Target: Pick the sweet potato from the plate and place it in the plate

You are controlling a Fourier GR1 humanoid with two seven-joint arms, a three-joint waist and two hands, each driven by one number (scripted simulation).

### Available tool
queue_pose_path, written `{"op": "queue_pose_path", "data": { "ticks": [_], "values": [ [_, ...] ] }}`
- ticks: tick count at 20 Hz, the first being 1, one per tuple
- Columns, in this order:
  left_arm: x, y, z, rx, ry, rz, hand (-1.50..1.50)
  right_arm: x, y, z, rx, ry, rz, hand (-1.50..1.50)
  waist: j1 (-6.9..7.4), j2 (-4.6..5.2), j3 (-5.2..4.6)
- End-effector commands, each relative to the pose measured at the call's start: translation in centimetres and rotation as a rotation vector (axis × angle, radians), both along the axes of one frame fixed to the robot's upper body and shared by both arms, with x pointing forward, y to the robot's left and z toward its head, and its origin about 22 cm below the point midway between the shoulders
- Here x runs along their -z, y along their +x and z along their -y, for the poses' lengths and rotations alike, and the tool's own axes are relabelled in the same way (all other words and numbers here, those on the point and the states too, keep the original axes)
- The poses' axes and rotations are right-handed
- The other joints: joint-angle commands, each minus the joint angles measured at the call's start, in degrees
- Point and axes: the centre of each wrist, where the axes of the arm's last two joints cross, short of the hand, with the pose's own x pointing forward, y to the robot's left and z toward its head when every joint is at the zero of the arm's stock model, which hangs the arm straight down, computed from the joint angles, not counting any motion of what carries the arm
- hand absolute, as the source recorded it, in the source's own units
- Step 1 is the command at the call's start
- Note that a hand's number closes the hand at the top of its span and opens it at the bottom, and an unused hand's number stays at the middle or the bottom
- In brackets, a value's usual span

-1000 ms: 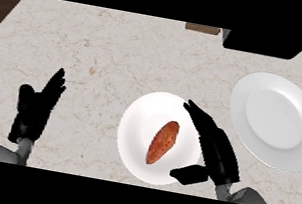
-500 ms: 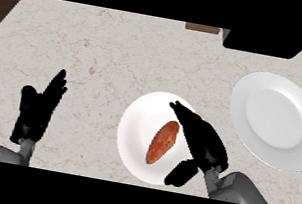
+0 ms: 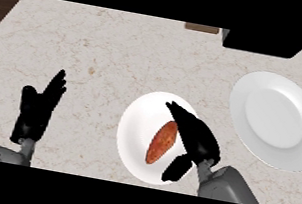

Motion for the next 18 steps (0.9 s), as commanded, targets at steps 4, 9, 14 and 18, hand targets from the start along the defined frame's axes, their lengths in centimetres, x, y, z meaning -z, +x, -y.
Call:
{"op": "queue_pose_path", "data": {
  "ticks": [4,9,14,18],
  "values": [
    [0.6,-0.4,0.8,0.003,0.014,0.006,0.00,1.1,-0.2,-1.5,0.000,-0.009,-0.017,-1.50,-0.03,-0.02,0.01],
    [0.5,0.1,0.1,-0.017,-0.005,0.013,0.00,1.4,-0.4,-1.8,-0.011,0.006,-0.017,-1.50,-0.08,-0.02,0.00],
    [-1.0,0.9,0.4,-0.004,-0.001,-0.002,0.00,2.9,1.1,-2.6,-0.010,-0.022,-0.037,-1.50,0.08,-0.01,0.01],
    [-0.1,0.4,0.5,0.007,0.021,-0.003,0.00,4.4,-0.1,-1.3,-0.064,-0.048,0.005,1.50,-0.05,0.00,0.01]
  ]
}}
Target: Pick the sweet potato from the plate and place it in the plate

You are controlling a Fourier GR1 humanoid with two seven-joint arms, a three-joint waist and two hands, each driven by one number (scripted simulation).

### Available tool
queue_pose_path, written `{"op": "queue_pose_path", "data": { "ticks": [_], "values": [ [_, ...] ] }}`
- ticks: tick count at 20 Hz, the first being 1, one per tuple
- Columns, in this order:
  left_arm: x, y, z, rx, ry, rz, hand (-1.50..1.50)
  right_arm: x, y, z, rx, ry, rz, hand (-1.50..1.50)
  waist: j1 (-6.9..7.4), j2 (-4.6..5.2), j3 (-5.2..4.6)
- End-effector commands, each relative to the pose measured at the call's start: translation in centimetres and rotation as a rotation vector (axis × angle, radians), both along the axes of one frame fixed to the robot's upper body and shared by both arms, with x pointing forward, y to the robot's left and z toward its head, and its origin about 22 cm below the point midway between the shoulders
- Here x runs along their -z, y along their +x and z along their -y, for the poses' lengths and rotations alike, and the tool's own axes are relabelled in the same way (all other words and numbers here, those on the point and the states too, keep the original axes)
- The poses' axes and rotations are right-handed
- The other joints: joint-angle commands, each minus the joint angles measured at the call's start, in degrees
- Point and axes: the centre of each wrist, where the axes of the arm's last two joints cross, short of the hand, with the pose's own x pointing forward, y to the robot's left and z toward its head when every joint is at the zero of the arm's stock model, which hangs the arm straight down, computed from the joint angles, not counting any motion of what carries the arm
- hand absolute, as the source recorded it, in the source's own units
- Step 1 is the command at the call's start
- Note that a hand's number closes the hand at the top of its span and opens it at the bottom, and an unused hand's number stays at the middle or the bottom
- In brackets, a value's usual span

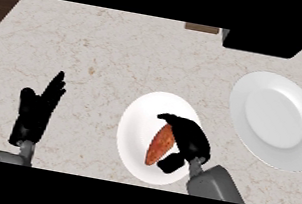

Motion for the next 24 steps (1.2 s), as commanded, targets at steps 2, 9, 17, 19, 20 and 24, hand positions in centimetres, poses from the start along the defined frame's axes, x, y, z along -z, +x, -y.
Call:
{"op": "queue_pose_path", "data": {
  "ticks": [2,9,17,19,20,24],
  "values": [
    [-0.5,3.0,1.3,0.003,-0.018,0.020,0.00,0.0,-0.8,-0.9,-0.051,-0.013,0.069,1.50,-0.31,0.04,0.00],
    [-0.3,0.9,0.8,0.008,-0.005,0.008,0.00,1.8,0.6,0.3,-0.015,-0.055,0.178,1.50,-0.04,0.02,0.00],
    [-0.1,1.9,0.4,0.010,0.019,0.013,0.00,0.2,1.6,7.6,-0.133,-0.143,0.308,1.50,-0.25,0.02,0.00],
    [-0.6,0.8,-0.6,0.000,-0.002,-0.011,0.00,0.0,0.7,9.1,-0.049,-0.148,0.432,1.50,-0.45,-0.10,0.01],
    [-0.8,0.3,1.4,-0.006,-0.008,0.007,0.00,-1.6,1.0,9.5,-0.023,-0.140,0.462,1.50,-0.49,-0.19,0.01],
    [-0.2,0.0,0.3,-0.011,0.008,0.011,0.00,-4.6,0.5,11.3,0.001,-0.075,0.600,1.50,-0.53,-0.14,0.01]
  ]
}}
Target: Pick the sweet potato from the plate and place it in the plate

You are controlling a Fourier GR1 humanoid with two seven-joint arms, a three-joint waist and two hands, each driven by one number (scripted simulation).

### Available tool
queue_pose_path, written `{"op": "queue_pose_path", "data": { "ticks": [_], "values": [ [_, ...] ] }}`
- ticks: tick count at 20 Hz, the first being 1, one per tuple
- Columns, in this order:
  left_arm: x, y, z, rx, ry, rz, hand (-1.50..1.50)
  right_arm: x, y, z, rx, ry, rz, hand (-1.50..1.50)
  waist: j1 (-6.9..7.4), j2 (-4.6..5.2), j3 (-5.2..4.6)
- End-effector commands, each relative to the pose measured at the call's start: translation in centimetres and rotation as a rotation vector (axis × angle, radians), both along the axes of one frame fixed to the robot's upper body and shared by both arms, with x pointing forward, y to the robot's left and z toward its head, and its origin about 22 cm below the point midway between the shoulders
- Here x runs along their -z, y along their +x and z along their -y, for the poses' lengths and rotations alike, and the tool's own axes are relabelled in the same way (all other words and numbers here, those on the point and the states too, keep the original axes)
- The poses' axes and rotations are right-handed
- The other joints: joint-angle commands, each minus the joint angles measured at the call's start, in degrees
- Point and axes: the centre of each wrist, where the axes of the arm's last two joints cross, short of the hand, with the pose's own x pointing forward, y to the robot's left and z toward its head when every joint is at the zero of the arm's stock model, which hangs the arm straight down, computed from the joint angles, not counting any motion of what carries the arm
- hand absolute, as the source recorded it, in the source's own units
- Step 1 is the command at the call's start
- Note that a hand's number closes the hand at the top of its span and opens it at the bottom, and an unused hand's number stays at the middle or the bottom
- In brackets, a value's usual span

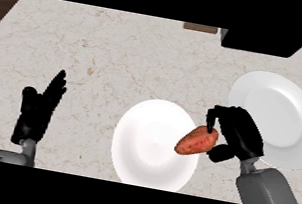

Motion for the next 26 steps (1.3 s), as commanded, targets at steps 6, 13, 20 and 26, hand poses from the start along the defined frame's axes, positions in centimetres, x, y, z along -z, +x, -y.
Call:
{"op": "queue_pose_path", "data": {
  "ticks": [6,13,20,26],
  "values": [
    [0.4,-1.0,0.0,-0.012,-0.005,-0.017,0.00,-8.6,-0.9,2.8,0.205,0.158,0.388,1.50,-0.30,-0.18,0.00],
    [0.6,-0.9,1.1,0.012,-0.005,-0.002,0.00,-8.1,-0.7,6.0,0.377,0.176,0.321,1.50,0.37,0.14,0.00],
    [-1.2,0.2,-1.5,-0.006,0.012,-0.010,0.00,-9.2,3.4,11.7,0.453,0.149,0.301,1.50,0.66,0.21,0.02],
    [-0.2,0.5,-0.1,0.006,0.006,-0.009,0.00,-6.6,6.0,13.8,0.475,0.096,0.238,1.50,0.67,0.25,0.01]
  ]
}}
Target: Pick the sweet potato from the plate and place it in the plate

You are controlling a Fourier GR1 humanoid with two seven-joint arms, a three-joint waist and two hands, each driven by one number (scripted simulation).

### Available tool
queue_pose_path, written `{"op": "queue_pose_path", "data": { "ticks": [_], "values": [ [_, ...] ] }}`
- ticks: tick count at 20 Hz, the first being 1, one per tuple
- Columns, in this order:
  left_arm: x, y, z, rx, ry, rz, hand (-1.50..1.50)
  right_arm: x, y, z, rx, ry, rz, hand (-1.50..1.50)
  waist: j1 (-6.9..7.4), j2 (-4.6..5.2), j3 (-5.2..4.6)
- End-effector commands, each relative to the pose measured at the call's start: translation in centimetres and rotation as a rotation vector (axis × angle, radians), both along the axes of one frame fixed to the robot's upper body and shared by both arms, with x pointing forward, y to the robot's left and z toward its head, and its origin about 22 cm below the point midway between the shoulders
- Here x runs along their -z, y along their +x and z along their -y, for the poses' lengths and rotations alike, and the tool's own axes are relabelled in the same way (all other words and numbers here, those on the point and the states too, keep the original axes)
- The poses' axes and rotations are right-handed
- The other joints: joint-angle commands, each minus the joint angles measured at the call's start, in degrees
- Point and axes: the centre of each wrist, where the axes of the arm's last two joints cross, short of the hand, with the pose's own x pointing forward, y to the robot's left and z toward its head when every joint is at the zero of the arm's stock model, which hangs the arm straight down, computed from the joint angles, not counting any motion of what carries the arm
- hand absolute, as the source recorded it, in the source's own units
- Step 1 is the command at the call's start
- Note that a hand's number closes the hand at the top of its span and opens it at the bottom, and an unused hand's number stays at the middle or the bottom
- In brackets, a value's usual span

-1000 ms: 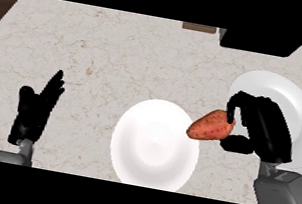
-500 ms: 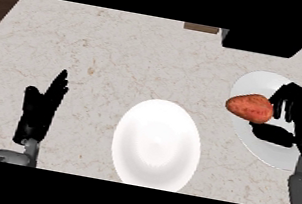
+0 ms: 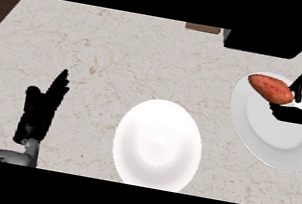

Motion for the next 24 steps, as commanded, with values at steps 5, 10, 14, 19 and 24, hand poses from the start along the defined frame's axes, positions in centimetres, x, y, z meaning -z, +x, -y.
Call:
{"op": "queue_pose_path", "data": {
  "ticks": [5,10,14,19,24],
  "values": [
    [-0.6,0.3,-0.4,0.021,-0.005,-0.002,0.00,4.0,2.7,3.7,0.004,-0.023,-0.211,1.50,0.63,0.20,0.03],
    [-1.4,0.9,1.0,0.011,-0.004,0.017,0.00,5.2,3.1,5.8,-0.057,0.061,-0.399,1.50,0.90,0.36,0.08],
    [-0.3,0.3,-1.6,0.003,-0.013,0.005,0.00,7.1,2.3,7.7,-0.063,0.030,-0.506,-1.50,0.57,0.25,0.04],
    [0.7,-1.1,-0.8,0.008,-0.023,0.008,0.00,6.6,2.9,8.3,-0.224,0.112,-0.401,-1.50,0.52,0.16,0.05],
    [-0.3,0.2,-1.2,-0.004,-0.026,0.002,0.00,6.5,2.7,8.6,-0.325,0.447,-0.141,-1.50,-0.60,-0.01,0.11]
  ]
}}
